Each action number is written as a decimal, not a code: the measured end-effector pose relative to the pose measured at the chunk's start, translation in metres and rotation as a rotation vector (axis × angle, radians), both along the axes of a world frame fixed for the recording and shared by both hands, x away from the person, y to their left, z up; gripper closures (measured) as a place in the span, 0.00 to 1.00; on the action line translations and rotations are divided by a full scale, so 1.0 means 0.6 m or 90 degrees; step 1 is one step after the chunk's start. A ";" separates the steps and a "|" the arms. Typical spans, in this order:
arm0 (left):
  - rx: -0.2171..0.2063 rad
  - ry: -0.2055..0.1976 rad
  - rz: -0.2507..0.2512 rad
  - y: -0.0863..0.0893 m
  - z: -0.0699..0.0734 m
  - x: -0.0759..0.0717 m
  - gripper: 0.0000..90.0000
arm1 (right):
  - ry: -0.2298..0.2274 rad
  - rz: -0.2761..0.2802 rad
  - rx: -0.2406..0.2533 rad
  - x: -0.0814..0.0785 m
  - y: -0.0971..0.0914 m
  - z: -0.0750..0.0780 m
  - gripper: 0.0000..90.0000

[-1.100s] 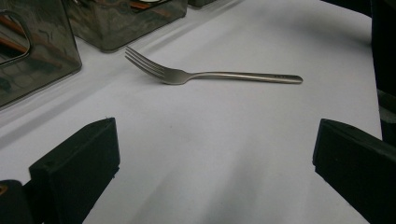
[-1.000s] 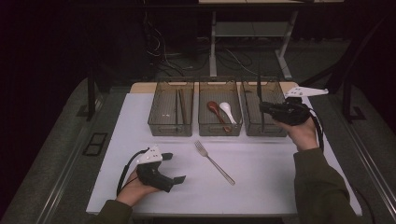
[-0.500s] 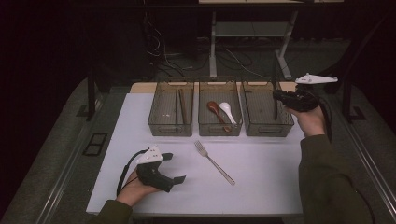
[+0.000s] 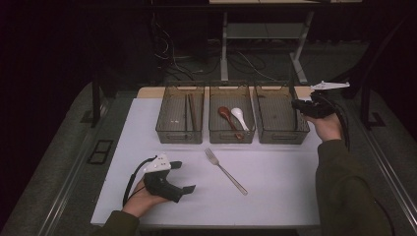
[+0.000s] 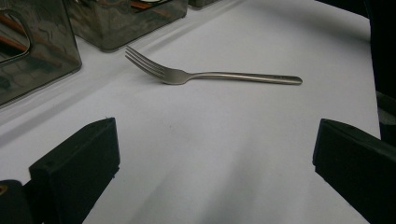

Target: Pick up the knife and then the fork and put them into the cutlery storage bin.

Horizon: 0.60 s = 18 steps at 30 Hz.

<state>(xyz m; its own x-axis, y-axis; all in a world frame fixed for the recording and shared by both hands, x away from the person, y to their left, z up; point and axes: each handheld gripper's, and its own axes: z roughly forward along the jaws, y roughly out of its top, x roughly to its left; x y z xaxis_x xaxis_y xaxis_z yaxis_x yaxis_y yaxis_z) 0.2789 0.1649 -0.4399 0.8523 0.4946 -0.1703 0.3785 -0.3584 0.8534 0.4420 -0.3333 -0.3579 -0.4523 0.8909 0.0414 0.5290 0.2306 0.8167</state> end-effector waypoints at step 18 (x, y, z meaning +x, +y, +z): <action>0.001 0.002 0.000 -0.001 -0.001 -0.001 0.00 | 0.079 0.017 -0.059 0.007 -0.001 -0.037 0.89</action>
<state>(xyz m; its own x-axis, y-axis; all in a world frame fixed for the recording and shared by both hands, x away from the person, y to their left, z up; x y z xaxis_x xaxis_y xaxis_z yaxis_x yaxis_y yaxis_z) 0.2786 0.1644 -0.4404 0.8516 0.4949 -0.1727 0.3815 -0.3592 0.8517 0.4461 -0.3342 -0.3801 -0.4727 0.8811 0.0169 0.6167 0.3170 0.7205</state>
